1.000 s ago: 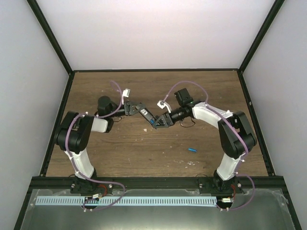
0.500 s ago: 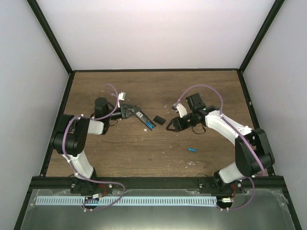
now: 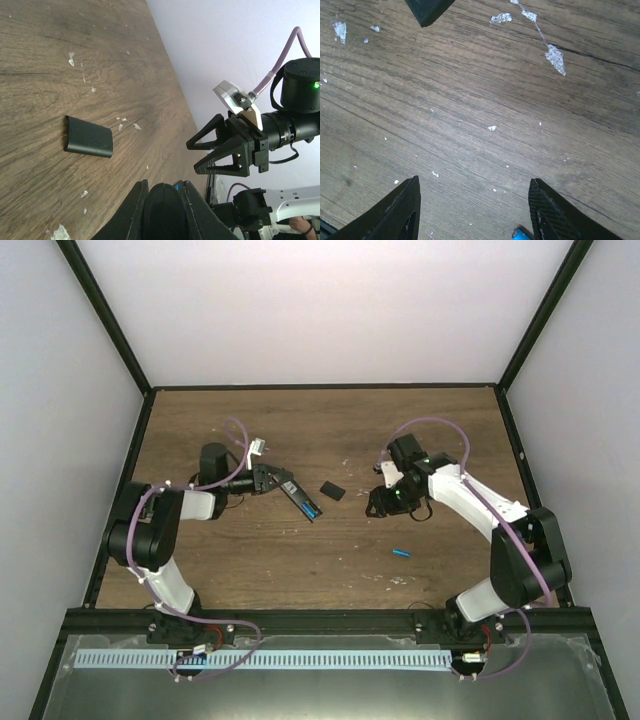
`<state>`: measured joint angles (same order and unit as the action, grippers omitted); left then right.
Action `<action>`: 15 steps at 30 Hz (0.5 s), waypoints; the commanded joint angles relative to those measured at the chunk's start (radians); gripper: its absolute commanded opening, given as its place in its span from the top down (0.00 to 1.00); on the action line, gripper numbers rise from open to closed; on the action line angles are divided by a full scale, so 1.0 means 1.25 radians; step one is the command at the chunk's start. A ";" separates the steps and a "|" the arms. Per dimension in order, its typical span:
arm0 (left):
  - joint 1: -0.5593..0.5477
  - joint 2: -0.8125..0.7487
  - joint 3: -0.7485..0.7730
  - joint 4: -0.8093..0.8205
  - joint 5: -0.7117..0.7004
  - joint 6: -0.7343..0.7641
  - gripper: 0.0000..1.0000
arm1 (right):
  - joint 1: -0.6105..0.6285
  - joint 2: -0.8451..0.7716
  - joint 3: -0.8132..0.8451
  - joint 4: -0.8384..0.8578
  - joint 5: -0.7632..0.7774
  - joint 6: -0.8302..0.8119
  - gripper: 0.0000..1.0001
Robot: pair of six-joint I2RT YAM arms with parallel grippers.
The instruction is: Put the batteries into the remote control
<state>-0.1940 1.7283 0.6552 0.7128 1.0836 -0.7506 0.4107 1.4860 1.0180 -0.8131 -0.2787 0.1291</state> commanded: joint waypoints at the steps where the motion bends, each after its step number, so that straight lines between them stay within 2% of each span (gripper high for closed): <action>1: 0.003 -0.025 0.031 -0.038 0.032 0.042 1.00 | -0.003 -0.006 0.023 -0.018 -0.015 0.030 0.48; 4: 0.003 -0.030 0.034 -0.052 0.045 0.047 1.00 | -0.003 -0.024 -0.024 0.007 -0.041 0.074 0.47; 12: 0.004 -0.068 0.051 -0.229 0.048 0.167 1.00 | -0.004 -0.063 -0.102 -0.055 0.083 0.229 0.44; 15: 0.004 -0.065 0.058 -0.234 0.051 0.167 1.00 | -0.003 -0.089 -0.142 -0.044 0.086 0.256 0.43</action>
<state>-0.1940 1.6638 0.6968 0.4881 1.1229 -0.6052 0.4107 1.4326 0.8761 -0.8524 -0.2188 0.3565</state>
